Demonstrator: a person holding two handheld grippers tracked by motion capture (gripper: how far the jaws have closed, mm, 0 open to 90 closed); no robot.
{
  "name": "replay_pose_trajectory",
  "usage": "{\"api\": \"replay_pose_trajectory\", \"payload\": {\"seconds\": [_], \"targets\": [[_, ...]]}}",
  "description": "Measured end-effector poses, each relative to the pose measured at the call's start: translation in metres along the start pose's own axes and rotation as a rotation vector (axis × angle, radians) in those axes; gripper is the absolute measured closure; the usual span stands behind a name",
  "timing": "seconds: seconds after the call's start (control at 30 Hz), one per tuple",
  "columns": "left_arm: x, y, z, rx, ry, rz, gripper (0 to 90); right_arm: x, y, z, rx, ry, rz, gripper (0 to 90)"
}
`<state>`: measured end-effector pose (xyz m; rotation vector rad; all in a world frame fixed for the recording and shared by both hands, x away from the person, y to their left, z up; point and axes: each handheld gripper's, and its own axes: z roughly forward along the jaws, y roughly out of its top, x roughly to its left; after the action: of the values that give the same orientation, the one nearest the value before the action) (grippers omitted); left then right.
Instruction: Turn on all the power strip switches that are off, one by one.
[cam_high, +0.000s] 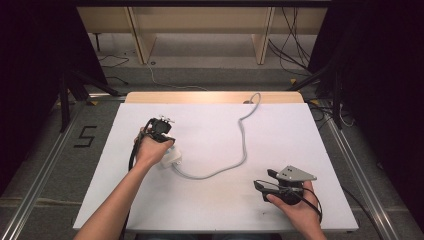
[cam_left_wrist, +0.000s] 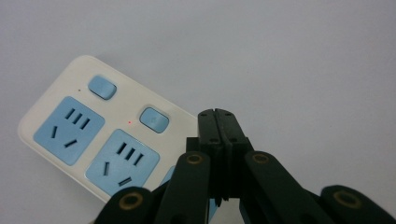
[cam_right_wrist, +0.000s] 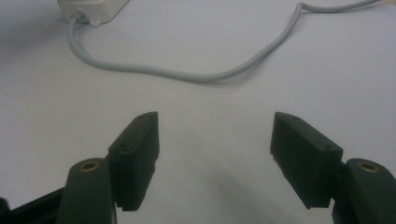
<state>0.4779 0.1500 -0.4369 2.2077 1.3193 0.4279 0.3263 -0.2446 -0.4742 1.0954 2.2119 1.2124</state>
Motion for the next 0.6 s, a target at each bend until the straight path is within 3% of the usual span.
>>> {"api": "replay_pose_trajectory", "payload": {"seconds": [0.6], "targets": [[0.0101, 0.0015, 0.0064, 0.019, 0.029, -0.002, 89.7, 0.0004, -0.0002, 0.0001, 0.003, 0.001, -0.001, 33.8]]}}
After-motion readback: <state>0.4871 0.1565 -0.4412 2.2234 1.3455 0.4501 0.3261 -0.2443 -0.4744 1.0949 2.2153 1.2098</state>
